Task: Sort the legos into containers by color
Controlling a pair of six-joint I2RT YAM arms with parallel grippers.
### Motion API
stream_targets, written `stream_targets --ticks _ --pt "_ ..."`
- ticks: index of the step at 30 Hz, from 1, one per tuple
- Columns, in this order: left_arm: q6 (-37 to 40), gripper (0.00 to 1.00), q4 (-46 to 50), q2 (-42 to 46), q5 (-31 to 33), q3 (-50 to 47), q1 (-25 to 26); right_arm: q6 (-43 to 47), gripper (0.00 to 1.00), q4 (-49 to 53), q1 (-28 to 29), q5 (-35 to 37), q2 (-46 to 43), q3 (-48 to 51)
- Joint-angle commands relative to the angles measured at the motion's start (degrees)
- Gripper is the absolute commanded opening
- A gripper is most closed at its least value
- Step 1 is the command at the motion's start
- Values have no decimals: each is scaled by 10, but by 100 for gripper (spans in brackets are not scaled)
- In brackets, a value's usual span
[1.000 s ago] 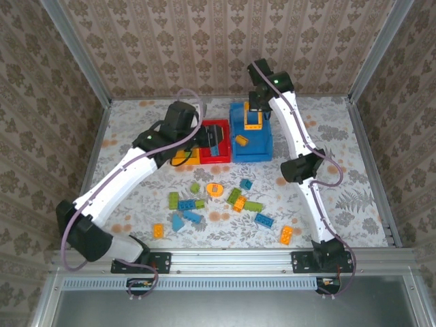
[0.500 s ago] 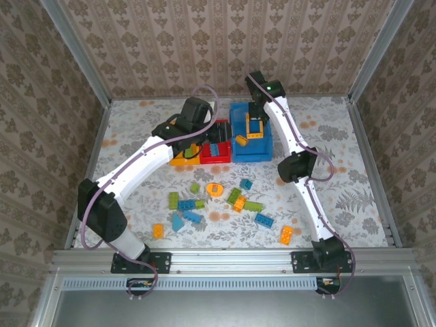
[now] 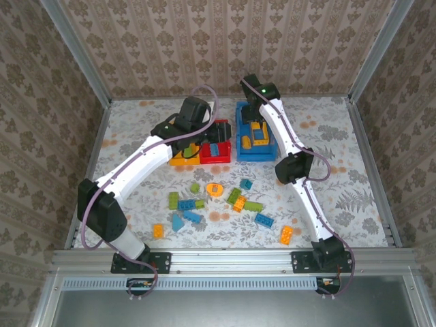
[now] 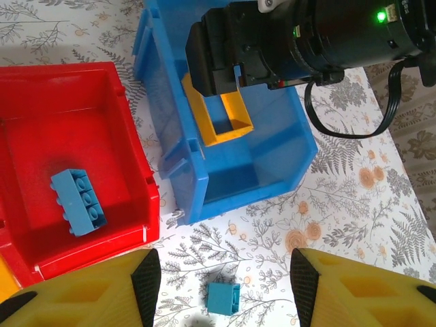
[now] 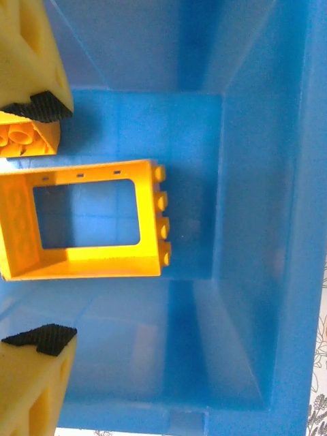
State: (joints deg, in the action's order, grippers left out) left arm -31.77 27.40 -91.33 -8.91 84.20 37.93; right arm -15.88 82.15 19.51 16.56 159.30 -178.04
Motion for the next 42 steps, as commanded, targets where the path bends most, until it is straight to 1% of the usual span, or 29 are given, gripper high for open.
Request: stream_targets --ticks 1,3,6,9,12,14,18,21,25,26,29,32,35,36,38,40,42 --pt "13 56 5 25 -8 -12 -9 26 85 22 -6 -5 -68 15" --pt "14 56 5 30 -8 -17 -13 27 87 19 -9 -12 -109 61" --pt "13 56 0 34 -12 -25 -17 27 89 16 -11 -28 -181 156" --pt "13 56 -7 37 -17 -34 -20 28 90 12 -8 -40 -268 276" --pt "13 56 -10 38 -21 -47 -23 40 91 -34 11 -40 -379 432" --pt "12 57 -11 44 -25 -61 -27 39 92 -91 26 -47 -465 555" --pt "7 57 -8 62 -23 -99 -34 14 91 -187 47 -65 -599 752" --pt "2 57 3 83 -14 -139 -36 -9 89 -297 65 -103 -704 909" --pt "-16 57 17 124 7 -207 -36 -40 90 -478 91 -136 -855 1127" --pt "-22 58 21 136 13 -225 -37 -53 91 -524 92 -145 -885 1180" --pt "-35 59 33 167 32 -271 -35 -69 93 -615 101 -167 -944 1299" --pt "-35 61 39 185 42 -311 -35 -70 95 -691 111 -204 -976 1391" --pt "-19 63 39 187 37 -336 -35 -43 98 -768 129 -241 -1006 1466" --pt "-15 63 42 184 37 -341 -36 -35 99 -791 137 -246 -1019 1487" --pt "-8 65 44 180 36 -352 -36 -20 100 -837 154 -244 -1046 1528" --pt "-8 65 40 177 39 -363 -36 -15 100 -848 165 -230 -1056 1542" --pt "-7 66 34 173 41 -372 -36 -15 100 -831 169 -230 -1050 1531"
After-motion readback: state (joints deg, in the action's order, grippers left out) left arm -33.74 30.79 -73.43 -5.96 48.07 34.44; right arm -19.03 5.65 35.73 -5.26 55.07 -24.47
